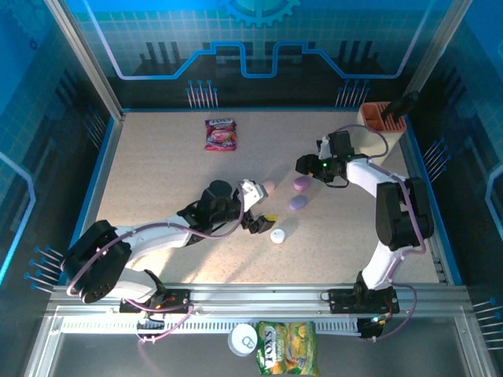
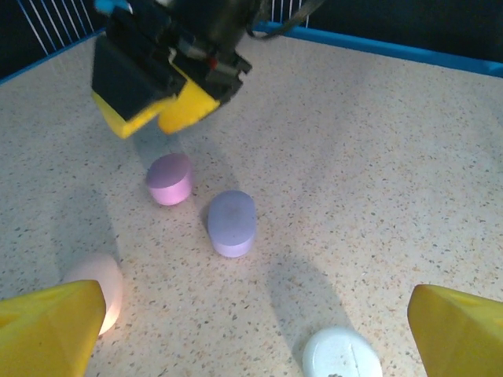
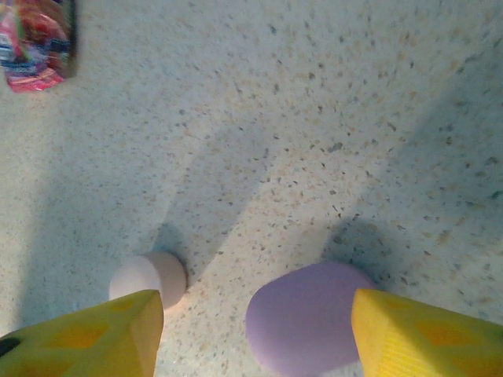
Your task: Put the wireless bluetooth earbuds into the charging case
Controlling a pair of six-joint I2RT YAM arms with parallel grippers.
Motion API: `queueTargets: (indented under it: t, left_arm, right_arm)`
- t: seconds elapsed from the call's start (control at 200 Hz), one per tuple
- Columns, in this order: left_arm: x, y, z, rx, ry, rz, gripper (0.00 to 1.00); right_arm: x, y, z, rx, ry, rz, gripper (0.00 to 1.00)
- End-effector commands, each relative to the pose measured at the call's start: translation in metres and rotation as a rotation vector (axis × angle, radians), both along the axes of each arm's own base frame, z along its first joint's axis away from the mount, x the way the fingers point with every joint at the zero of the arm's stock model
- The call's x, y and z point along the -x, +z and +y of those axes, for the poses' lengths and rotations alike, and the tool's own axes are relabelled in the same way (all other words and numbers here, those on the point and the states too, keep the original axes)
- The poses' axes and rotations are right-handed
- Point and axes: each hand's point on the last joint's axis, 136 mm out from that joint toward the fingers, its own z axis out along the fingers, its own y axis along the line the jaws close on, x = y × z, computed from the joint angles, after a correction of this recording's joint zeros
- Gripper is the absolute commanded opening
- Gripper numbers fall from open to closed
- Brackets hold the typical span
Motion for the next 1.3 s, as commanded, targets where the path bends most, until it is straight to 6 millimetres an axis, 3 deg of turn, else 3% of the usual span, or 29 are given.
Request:
queueTargets:
  t: [0.0, 0.11, 0.295, 0.495, 0.54, 0.73, 0.89, 1.095, 1.296]
  left_arm:
    - [0.007, -0.032, 0.002, -0.214, 0.017, 0.089, 0.99]
    - [0.015, -0.047, -0.004, -0.354, 0.028, 0.177, 0.99]
    - [0.046, -0.073, -0.019, -0.556, -0.011, 0.367, 0.99]
    - [0.049, -0.099, -0.012, -0.741, 0.081, 0.544, 0.96]
    - [0.049, -0.107, -0.011, -0.785, 0.089, 0.565, 0.95]
    - [0.045, -0.126, -0.016, -0.877, 0.091, 0.576, 0.92]
    - [0.039, -0.13, -0.026, -0.89, 0.077, 0.566, 0.83]
    - [0.04, -0.138, -0.03, -0.915, 0.071, 0.587, 0.8]
    - [0.043, -0.146, -0.032, -0.93, 0.075, 0.603, 0.69]
  right_arm:
    - [0.015, 0.028, -0.013, 0.067, -0.006, -0.066, 0.65]
    - [0.03, 0.045, -0.024, 0.086, -0.035, -0.107, 0.66]
    - [0.057, 0.066, -0.05, 0.097, -0.104, -0.158, 0.66]
    - [0.072, 0.074, -0.073, 0.098, -0.156, -0.175, 0.66]
    - [0.079, 0.063, -0.074, 0.095, -0.157, -0.15, 0.66]
    - [0.082, 0.061, -0.073, 0.074, -0.144, -0.141, 0.66]
    - [0.08, 0.06, -0.072, 0.064, -0.142, -0.141, 0.66]
    - [0.077, 0.061, -0.074, 0.061, -0.142, -0.145, 0.66]
    - [0.077, 0.055, -0.072, 0.043, -0.14, -0.133, 0.66]
